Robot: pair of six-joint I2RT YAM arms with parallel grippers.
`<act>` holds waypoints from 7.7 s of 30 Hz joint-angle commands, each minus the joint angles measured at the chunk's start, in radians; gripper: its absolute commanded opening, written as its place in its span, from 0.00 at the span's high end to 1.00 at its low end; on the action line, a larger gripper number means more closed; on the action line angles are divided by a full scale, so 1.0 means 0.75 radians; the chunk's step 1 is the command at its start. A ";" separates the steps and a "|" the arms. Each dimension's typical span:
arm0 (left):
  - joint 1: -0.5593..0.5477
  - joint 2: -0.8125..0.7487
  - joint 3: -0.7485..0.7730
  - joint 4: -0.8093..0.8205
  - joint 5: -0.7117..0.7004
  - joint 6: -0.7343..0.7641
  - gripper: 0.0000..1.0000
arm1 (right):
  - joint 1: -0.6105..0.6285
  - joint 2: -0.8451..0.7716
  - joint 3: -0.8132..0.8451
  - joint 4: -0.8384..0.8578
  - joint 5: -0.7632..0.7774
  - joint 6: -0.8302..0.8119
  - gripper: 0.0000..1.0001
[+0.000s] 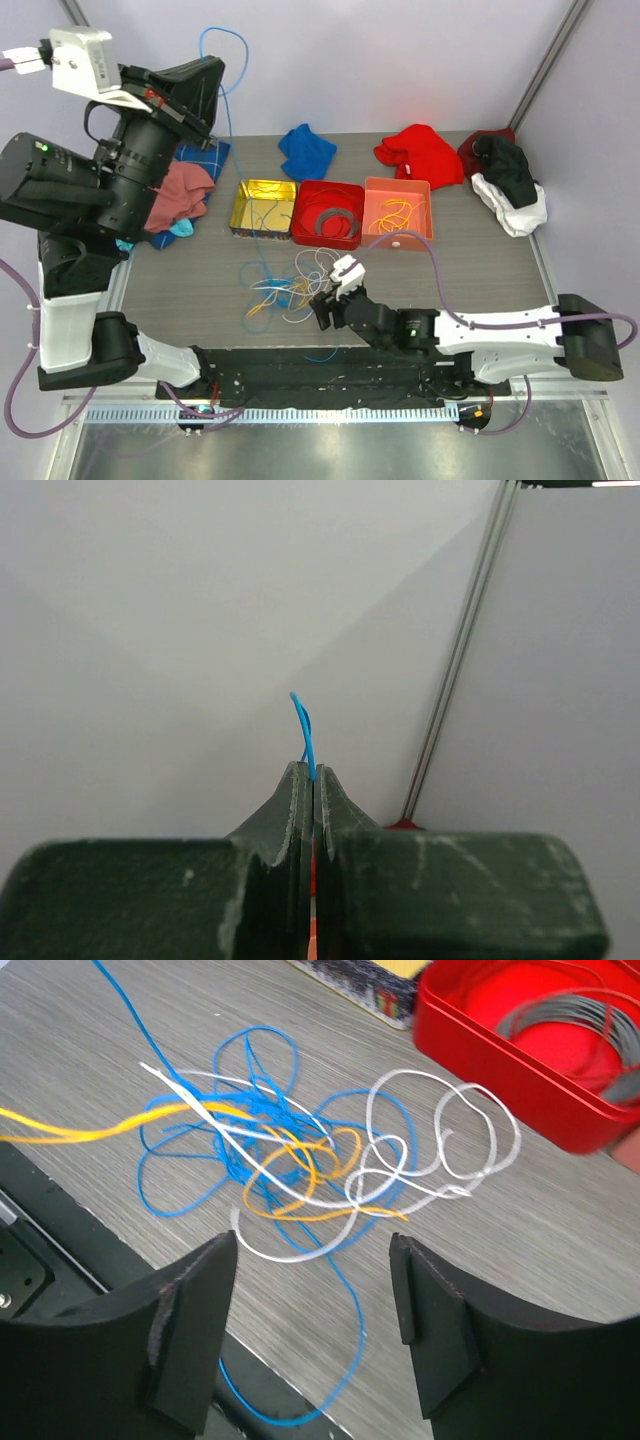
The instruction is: Untangle the cables
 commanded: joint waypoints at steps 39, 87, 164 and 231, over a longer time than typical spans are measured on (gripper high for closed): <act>-0.003 -0.091 -0.266 0.281 -0.326 0.287 1.00 | -0.360 -0.427 0.098 -0.962 0.341 0.498 0.99; -0.005 -0.009 -0.122 0.206 -0.199 0.254 1.00 | -0.344 0.103 0.530 -0.081 -0.543 -0.142 0.35; -0.005 -0.707 -1.348 0.441 0.076 -0.296 1.00 | -0.289 0.121 1.313 -0.290 -0.508 -0.404 0.99; -0.001 -0.570 -1.295 0.445 -0.007 -0.406 1.00 | -0.293 -0.519 0.387 -0.196 -0.388 0.044 0.28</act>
